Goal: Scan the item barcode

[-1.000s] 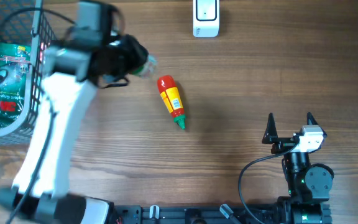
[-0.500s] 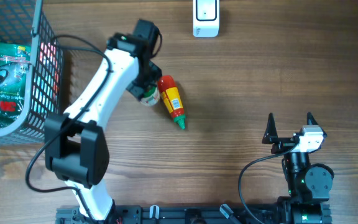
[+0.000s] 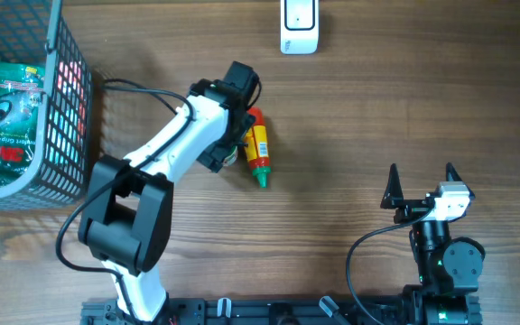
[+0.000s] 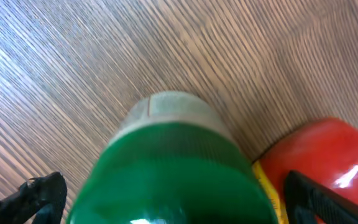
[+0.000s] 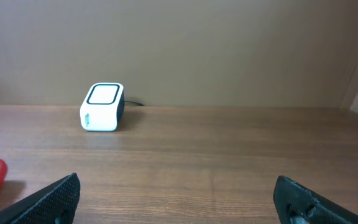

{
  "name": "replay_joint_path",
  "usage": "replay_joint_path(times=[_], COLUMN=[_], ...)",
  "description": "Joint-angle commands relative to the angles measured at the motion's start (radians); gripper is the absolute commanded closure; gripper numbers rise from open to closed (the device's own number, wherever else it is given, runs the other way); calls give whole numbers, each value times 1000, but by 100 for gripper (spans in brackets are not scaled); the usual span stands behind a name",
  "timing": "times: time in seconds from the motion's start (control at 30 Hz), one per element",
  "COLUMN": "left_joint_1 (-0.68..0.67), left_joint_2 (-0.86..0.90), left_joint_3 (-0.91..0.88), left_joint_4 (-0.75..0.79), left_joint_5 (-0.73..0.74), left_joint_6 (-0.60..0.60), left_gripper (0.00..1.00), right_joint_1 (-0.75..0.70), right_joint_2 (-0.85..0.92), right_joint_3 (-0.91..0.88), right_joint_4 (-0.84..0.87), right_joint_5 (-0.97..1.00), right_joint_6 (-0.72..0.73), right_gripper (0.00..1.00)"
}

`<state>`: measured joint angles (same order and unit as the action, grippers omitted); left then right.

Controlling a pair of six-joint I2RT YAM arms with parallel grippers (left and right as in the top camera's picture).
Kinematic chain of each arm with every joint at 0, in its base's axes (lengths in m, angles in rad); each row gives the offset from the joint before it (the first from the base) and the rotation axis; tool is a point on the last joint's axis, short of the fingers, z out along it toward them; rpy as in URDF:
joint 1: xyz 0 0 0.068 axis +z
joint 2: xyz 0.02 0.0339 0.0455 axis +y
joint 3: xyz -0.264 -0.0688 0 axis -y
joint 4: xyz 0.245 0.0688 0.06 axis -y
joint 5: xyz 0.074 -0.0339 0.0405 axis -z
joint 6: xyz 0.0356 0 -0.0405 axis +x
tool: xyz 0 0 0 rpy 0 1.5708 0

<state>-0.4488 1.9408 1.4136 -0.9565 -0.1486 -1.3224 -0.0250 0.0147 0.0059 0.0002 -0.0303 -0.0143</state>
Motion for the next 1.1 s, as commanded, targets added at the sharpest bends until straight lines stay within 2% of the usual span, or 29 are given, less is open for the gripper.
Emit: replay_joint_path(times=[0.0, 0.1, 0.27, 0.5, 0.77, 0.9, 1.07], left_joint_1=[-16, -15, -12, 84, 421, 618, 849], left_joint_2=[-59, -118, -222, -354, -481, -496, -438], left_joint_3=[20, 95, 289, 504, 580, 580, 580], left_joint_4=[-12, -64, -182, -226, -233, -271, -337], left_joint_5=[-51, -81, -212, -419, -395, -307, -125], left_joint_6=[62, 133, 296, 377, 380, 380, 372], left_gripper=[0, 0, 0, 0, 0, 0, 0], right_joint_1=[6, 6, 6, 6, 6, 6, 6], right_joint_2=[-5, -5, -5, -5, -5, -5, -5], right_joint_3=[0, 0, 0, 0, 0, 0, 0], right_joint_4=[2, 2, 2, 2, 2, 2, 2], right_joint_5=[-16, -16, -16, -16, -16, -16, -16], right_joint_6=[-12, -12, -11, -12, -11, -12, -12], right_gripper=[0, 0, 0, 0, 0, 0, 0])
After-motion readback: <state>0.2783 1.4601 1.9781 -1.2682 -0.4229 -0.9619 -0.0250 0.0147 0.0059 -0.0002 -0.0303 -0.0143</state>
